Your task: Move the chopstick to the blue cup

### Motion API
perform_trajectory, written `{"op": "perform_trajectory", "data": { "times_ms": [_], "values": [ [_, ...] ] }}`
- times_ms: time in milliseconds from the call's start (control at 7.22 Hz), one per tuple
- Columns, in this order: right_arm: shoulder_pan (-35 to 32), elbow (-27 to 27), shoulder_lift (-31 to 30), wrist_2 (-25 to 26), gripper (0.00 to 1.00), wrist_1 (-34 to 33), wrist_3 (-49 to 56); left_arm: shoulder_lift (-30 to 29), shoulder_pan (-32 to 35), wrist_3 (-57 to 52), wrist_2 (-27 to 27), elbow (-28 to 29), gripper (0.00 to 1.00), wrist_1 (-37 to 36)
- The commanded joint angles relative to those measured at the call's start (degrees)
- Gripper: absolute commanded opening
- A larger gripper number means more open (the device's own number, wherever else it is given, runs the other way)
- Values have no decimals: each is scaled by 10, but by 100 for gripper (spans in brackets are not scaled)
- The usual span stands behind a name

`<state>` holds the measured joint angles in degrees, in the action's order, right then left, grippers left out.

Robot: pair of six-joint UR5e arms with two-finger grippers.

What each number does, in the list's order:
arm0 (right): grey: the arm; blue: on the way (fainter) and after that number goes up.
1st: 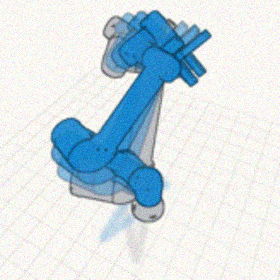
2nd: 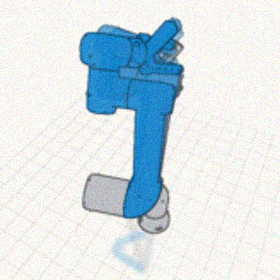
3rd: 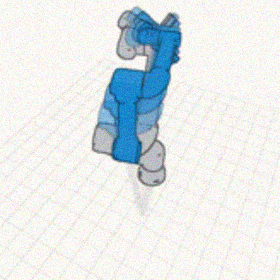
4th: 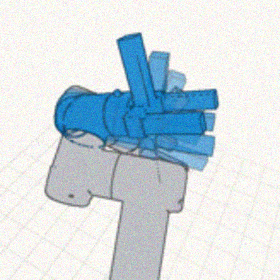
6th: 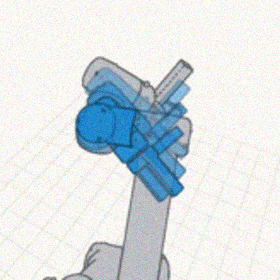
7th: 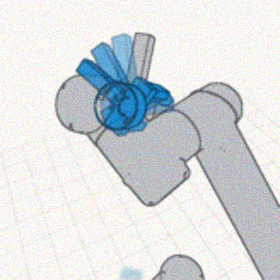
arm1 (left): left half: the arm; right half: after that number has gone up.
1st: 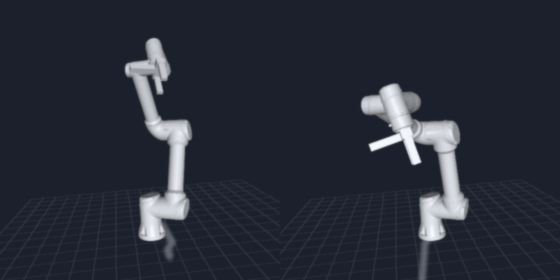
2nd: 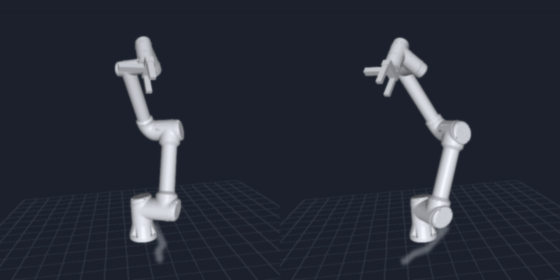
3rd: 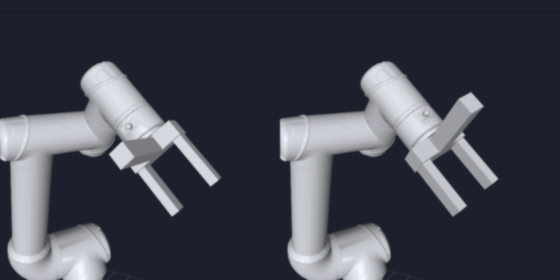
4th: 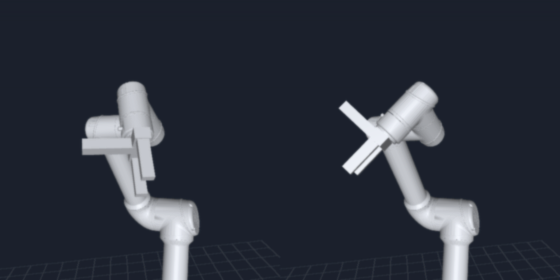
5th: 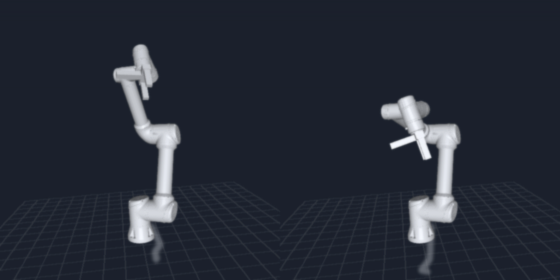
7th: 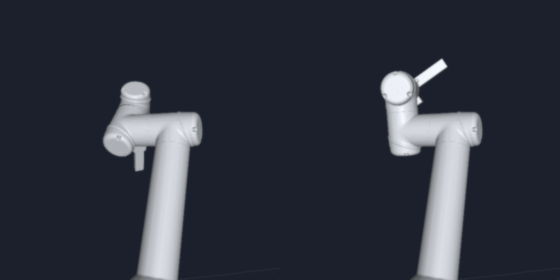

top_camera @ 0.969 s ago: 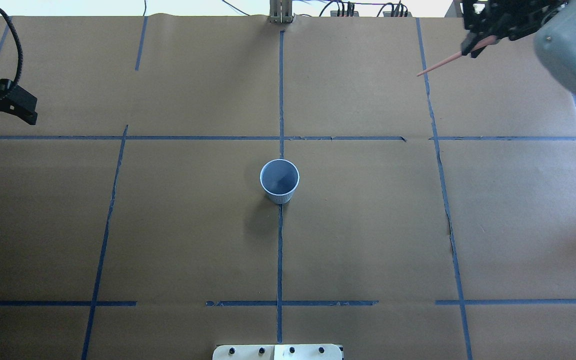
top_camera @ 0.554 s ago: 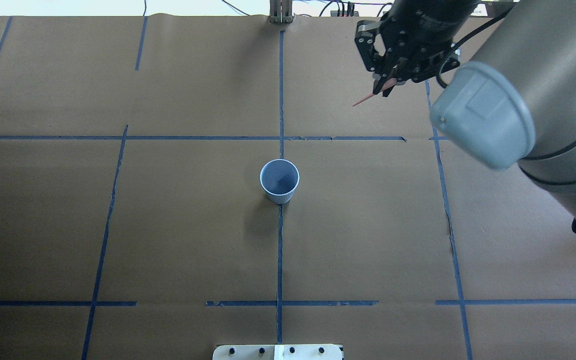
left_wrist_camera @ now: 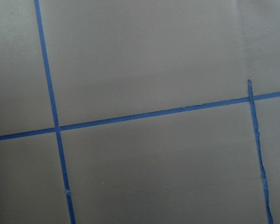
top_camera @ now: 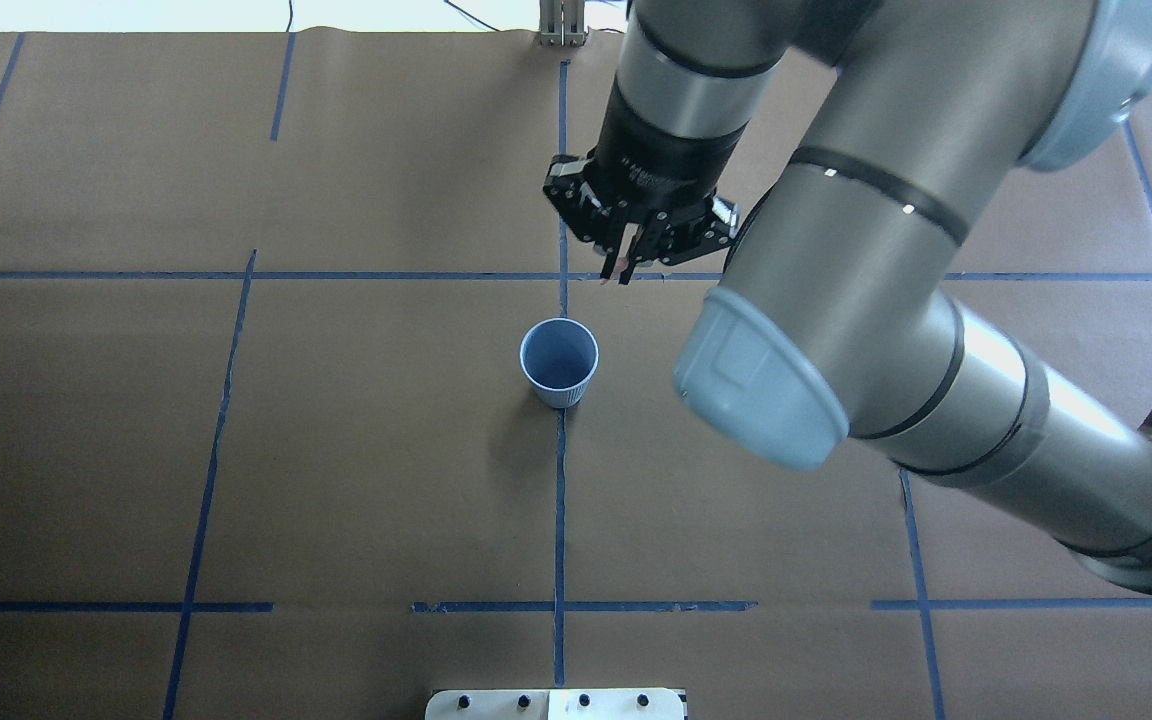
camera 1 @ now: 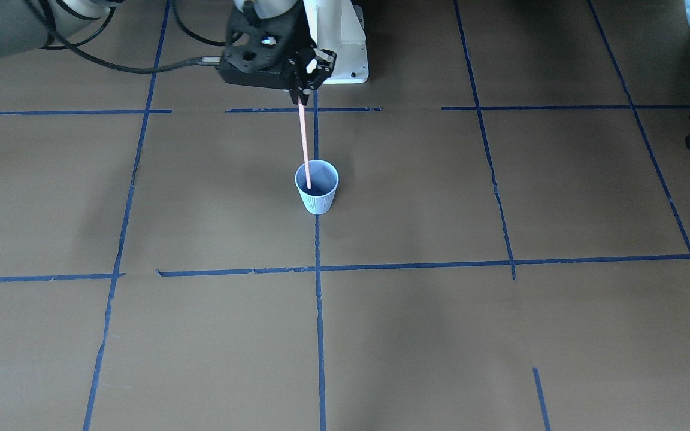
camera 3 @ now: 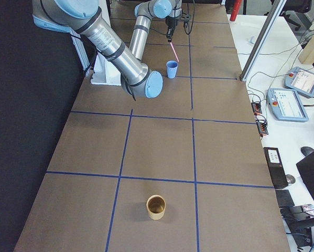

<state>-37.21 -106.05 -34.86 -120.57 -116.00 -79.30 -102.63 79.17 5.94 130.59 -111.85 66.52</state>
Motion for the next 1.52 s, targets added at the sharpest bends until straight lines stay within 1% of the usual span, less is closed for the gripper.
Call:
{"op": "perform_trajectory", "data": {
  "times_ms": [0,554,692,831,969,1108,1246,1385],
  "values": [
    [32,17,-5,12,2,31,-19,1,0,-1,0,0,100,1],
    [37,16,-29,12,4,30,-17,1,1,-1,0,0,100,1],
    [38,19,-36,13,20,31,-16,1,1,-1,0,0,100,1],
    [39,19,-39,14,92,34,-10,1,1,-1,0,0,100,1],
    [38,19,-39,14,100,34,-9,1,2,-1,0,0,100,1],
    [34,16,-39,16,100,35,-8,1,2,-1,0,0,100,1],
    [7,6,-38,10,100,41,3,3,2,-2,0,2,100,1],
    [-24,-19,-59,3,100,48,7,8,3,-2,0,4,100,9]
  ]
}}
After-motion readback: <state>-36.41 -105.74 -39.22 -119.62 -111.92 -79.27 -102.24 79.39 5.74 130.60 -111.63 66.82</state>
